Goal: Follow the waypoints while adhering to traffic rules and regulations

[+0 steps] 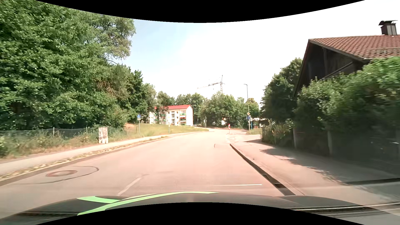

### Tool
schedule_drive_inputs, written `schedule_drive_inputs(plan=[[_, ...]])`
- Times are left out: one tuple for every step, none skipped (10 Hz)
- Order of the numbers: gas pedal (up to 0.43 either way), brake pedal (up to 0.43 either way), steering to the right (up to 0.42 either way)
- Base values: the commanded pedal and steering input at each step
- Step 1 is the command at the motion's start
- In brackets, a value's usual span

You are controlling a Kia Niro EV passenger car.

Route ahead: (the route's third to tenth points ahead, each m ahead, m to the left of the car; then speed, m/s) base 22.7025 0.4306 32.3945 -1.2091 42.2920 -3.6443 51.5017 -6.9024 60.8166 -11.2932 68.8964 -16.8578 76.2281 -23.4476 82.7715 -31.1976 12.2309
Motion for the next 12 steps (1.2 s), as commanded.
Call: schedule_drive_inputs(plan=[[0.008, 0.000, 0.011], [0.008, 0.000, 0.013], [0.008, 0.000, 0.016], [0.008, 0.000, 0.018], [0.008, 0.000, 0.019], [0.008, 0.000, 0.019], [0.008, 0.000, 0.020], [0.008, 0.000, 0.022], [0.008, 0.000, 0.023], [0.008, 0.000, 0.023], [0.008, 0.000, 0.023], [0.008, 0.000, 0.024]])
